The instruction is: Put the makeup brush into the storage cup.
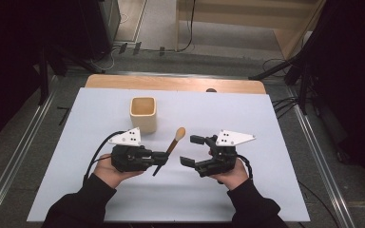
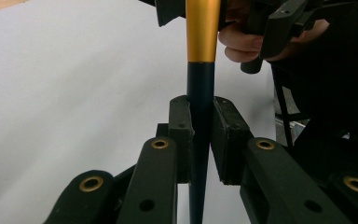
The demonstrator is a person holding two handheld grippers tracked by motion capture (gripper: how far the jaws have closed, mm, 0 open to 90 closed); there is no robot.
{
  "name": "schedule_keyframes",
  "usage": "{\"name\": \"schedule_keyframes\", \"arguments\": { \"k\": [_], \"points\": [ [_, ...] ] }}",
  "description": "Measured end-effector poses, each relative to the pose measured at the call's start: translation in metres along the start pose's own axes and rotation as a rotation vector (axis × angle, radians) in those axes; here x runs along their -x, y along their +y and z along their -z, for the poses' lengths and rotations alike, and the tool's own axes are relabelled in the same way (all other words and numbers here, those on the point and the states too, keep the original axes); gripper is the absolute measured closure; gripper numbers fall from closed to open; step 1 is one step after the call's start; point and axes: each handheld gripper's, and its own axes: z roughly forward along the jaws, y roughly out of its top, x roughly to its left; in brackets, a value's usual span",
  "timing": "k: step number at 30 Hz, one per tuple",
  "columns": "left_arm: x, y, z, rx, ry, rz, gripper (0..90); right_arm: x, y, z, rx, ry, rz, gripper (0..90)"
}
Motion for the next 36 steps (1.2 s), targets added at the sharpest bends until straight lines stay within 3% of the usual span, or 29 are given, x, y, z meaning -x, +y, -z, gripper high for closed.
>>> {"name": "schedule_keyframes", "arguments": {
  "k": [13,22,30,36],
  "points": [
    [0.003,-0.003,-0.012,-0.008,0.0,-0.017,80.4,-0.003,0.006,-0.012,0.013,0.042,-0.029,29.9],
    [0.004,-0.005,-0.016,0.004,0.006,-0.017,80.4,-0.001,0.008,-0.014,0.042,0.09,-0.102,60.5],
    [0.005,-0.006,-0.018,0.016,0.007,-0.025,80.3,0.0,0.007,-0.016,0.026,0.114,-0.13,74.5],
    [0.004,-0.007,-0.019,0.015,-0.002,-0.027,80.3,0.001,0.008,-0.017,-0.001,0.118,-0.15,76.6]
  ]
}}
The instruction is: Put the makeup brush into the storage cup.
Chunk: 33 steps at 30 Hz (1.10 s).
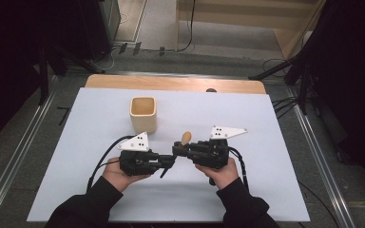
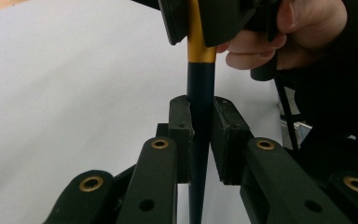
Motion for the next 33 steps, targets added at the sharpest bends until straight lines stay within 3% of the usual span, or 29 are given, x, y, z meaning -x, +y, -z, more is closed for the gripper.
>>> {"name": "schedule_keyframes", "arguments": {
  "k": [6,9,11,17,21,24,30,33],
  "points": [
    [0.0,0.002,0.002,-0.004,-0.019,-0.006,77.2,-0.005,0.004,0.0,-0.029,-0.002,0.023,76.9],
    [-0.002,0.003,0.004,-0.012,-0.046,0.014,48.3,-0.009,0.008,0.001,-0.043,-0.001,0.054,77.0],
    [-0.003,0.003,0.007,-0.01,-0.05,0.014,44.7,-0.009,0.009,0.001,-0.052,-0.002,0.058,77.0],
    [-0.004,0.004,0.014,-0.002,-0.082,0.006,18.9,-0.012,0.014,0.0,-0.11,0.005,0.109,77.0],
    [-0.004,0.002,0.018,0.006,-0.127,0.028,18.7,-0.017,0.018,-0.001,-0.155,0.014,0.148,76.9],
    [-0.003,0.001,0.017,0.02,-0.132,0.033,22.5,-0.018,0.023,-0.002,-0.179,0.021,0.188,76.9],
    [0.001,0.0,0.01,0.061,-0.113,-0.026,24.1,-0.018,0.028,-0.004,-0.193,0.052,0.223,76.9],
    [0.0,-0.001,0.006,0.065,-0.128,-0.035,32.8,-0.018,0.028,-0.004,-0.191,0.061,0.228,76.9]
  ]
}}
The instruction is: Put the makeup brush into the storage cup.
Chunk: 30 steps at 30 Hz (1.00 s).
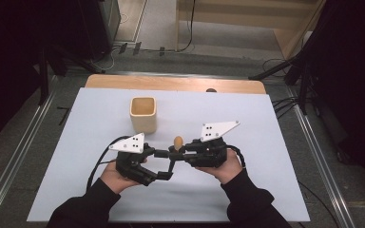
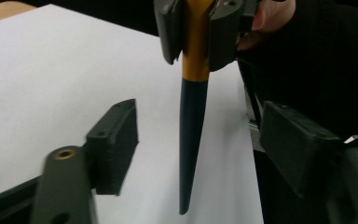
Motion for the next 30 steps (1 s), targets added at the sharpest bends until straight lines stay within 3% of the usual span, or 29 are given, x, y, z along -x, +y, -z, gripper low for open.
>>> {"name": "schedule_keyframes", "arguments": {
  "k": [7,11,13,16,30],
  "points": [
    [-0.0042,-0.0007,-0.0082,0.004,-0.015,0.019,44.6,0.0,-0.0013,-0.001,-0.001,0.013,0.01,76.9],
    [-0.0049,-0.0006,-0.0114,0.001,-0.021,0.025,46.9,0.0007,-0.0025,-0.0011,-0.005,0.016,0.012,76.9],
    [-0.0048,-0.0005,-0.0115,-0.002,-0.018,0.025,47.6,0.0009,-0.0028,-0.0008,-0.002,0.017,0.012,76.9],
    [-0.0047,0.0001,-0.0113,0.002,-0.021,0.026,58.5,0.0012,-0.004,-0.0008,-0.006,0.018,0.009,76.9],
    [-0.0037,0.0008,-0.0108,-0.022,-0.035,0.039,75.2,0.0009,-0.0058,-0.0045,-0.007,0.035,0.0,76.9]
  ]
}}
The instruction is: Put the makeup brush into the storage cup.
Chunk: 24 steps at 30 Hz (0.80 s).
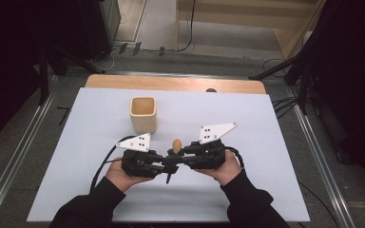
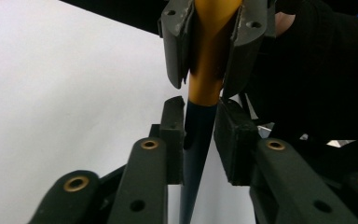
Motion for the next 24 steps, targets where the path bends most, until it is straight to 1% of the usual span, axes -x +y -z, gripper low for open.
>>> {"name": "schedule_keyframes", "arguments": {
  "k": [5,8,10,13,15,18,19,22,23,24],
  "points": [
    [0.0,0.0,0.0,0.0,0.0,-0.004,77.0,0.0,0.0,-0.002,-0.003,0.004,0.002,76.9],
    [0.0,0.0,0.0,0.0,0.001,-0.016,77.9,0.0,0.0,-0.003,0.0,0.006,-0.003,76.9],
    [0.001,0.0,0.0,-0.001,0.009,-0.03,78.8,0.0,-0.001,-0.003,0.002,0.008,-0.006,76.8],
    [0.002,0.0,0.002,0.003,0.012,-0.039,79.2,0.0,-0.001,-0.003,0.007,0.009,-0.009,76.4],
    [0.002,0.001,0.003,-0.008,0.02,-0.057,79.4,-0.001,-0.001,-0.002,0.009,0.002,-0.007,74.8],
    [0.003,0.001,0.004,-0.004,0.023,-0.062,79.5,-0.002,0.0,0.0,0.038,-0.014,0.007,63.1],
    [0.003,0.001,0.004,-0.005,0.023,-0.062,79.5,-0.002,0.0,0.002,0.054,-0.017,0.008,56.8],
    [0.002,0.001,0.006,-0.004,0.027,-0.055,79.5,-0.003,-0.002,0.008,0.08,-0.027,0.006,49.2],
    [0.002,0.001,0.007,0.002,0.023,-0.051,79.5,-0.004,-0.003,0.01,0.095,-0.039,0.016,44.0],
    [0.001,0.002,0.008,0.003,0.029,-0.054,79.5,-0.004,-0.005,0.012,0.104,-0.052,0.027,41.1]
  ]
}}
